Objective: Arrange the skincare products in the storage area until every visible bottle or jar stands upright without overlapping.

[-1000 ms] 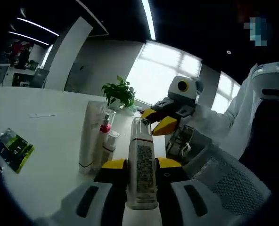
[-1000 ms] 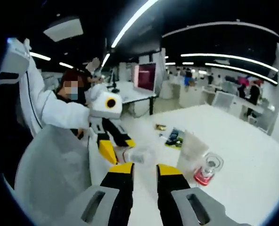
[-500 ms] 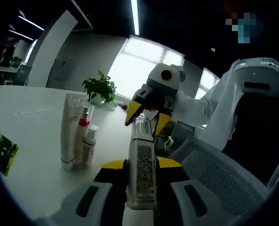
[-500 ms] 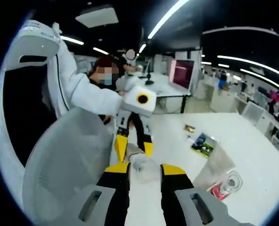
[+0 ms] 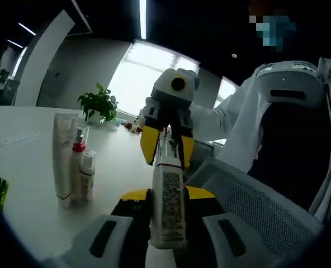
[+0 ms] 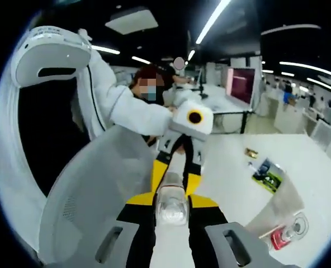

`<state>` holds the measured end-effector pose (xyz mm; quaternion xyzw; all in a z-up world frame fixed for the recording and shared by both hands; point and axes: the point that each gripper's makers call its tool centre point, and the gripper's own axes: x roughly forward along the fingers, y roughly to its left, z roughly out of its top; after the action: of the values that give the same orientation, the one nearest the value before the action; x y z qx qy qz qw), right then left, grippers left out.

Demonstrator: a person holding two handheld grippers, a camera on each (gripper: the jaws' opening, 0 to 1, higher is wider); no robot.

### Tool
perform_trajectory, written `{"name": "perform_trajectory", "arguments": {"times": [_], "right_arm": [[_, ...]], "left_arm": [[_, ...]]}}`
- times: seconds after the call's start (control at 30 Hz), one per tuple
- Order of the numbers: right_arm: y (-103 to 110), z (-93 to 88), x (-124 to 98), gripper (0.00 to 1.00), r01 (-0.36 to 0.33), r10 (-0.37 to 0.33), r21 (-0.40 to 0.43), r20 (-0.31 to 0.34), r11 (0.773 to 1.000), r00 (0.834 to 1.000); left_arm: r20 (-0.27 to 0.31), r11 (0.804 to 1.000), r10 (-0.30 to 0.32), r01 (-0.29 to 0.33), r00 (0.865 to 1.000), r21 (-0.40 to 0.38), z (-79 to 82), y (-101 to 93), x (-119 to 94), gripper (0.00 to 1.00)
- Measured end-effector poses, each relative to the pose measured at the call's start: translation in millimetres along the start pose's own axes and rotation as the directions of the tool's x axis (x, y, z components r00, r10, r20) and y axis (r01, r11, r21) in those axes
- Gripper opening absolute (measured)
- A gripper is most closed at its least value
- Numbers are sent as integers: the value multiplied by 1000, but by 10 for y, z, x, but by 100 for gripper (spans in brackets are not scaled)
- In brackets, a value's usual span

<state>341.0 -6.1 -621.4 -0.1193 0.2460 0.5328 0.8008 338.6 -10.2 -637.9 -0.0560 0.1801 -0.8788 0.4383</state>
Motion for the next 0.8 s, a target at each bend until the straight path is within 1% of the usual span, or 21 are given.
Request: {"name": "perform_trajectory", "arguments": {"times": [0.1, 0.13, 0.17, 0.23, 0.27, 0.3, 0.33, 0.4, 0.43, 0.5, 0.53, 0.57, 0.63, 0.67, 0.73, 0.77, 0.8], "right_arm": [[20, -13, 12, 14, -7, 7, -12, -21, 1000, 1000], [13, -2, 15, 14, -5, 5, 0, -23, 1000, 1000], [9, 3, 18, 14, 0, 1, 20, -28, 1000, 1000], [3, 20, 29, 13, 1, 0, 10, -33, 1000, 999], [17, 17, 33, 13, -6, 7, 22, -40, 1000, 999], [19, 17, 40, 13, -3, 4, 25, -46, 1000, 999], [13, 0, 46, 13, 5, -2, 41, -65, 999, 998], [-1, -9, 60, 13, 10, -7, 46, -77, 999, 997], [-26, -19, 61, 13, 22, -17, 56, -85, 998, 996], [-78, -58, 75, 13, 39, -32, 57, -111, 998, 993], [-116, -99, 83, 13, 58, -50, 54, -138, 997, 989], [-150, -138, 81, 13, 74, -66, 43, -163, 996, 984], [-198, -184, 102, 12, 92, -83, 39, -192, 995, 978], [-245, -216, 109, 12, 111, -102, 28, -216, 993, 971], [-296, -253, 119, 12, 128, -121, 13, -248, 992, 961], [-320, -284, 128, 12, 133, -128, 1, -272, 991, 954], [-337, -305, 135, 12, 137, -133, -6, -287, 991, 949]], "left_arm": [[-4, 1000, 1, -1, 1000, 12, -20, 11, 13, 19], [-9, 1000, 0, 0, 1000, 16, -33, 9, 25, 19], [-16, 1000, 2, -2, 1000, 22, -44, 13, 38, 19], [-39, 1000, 11, -9, 999, 28, -68, 9, 70, 19], [-48, 999, 9, -8, 999, 32, -81, 5, 76, 19], [-63, 998, 10, -6, 998, 60, -105, 0, 86, 19], [-71, 998, 21, -16, 997, 68, -119, 12, 90, 19], [-98, 993, 59, -48, 993, 109, -167, 59, 108, 19], [-114, 985, 105, -87, 988, 150, -191, 130, 112, 19], [-133, 976, 138, -112, 982, 189, -211, 178, 125, 19], [-153, 963, 188, -152, 970, 222, -233, 258, 119, 19], [-166, 952, 226, -181, 960, 249, -248, 317, 113, 20], [-184, 925, 289, -225, 940, 305, -269, 415, 104, 23], [-191, 910, 322, -248, 927, 331, -275, 465, 98, 23], [-193, 894, 353, -270, 915, 357, -282, 547, 69, 23], [-206, 888, 364, -272, 908, 372, -303, 571, 63, 23], [-229, 884, 376, -274, 898, 380, -341, 586, 74, 22]]}}
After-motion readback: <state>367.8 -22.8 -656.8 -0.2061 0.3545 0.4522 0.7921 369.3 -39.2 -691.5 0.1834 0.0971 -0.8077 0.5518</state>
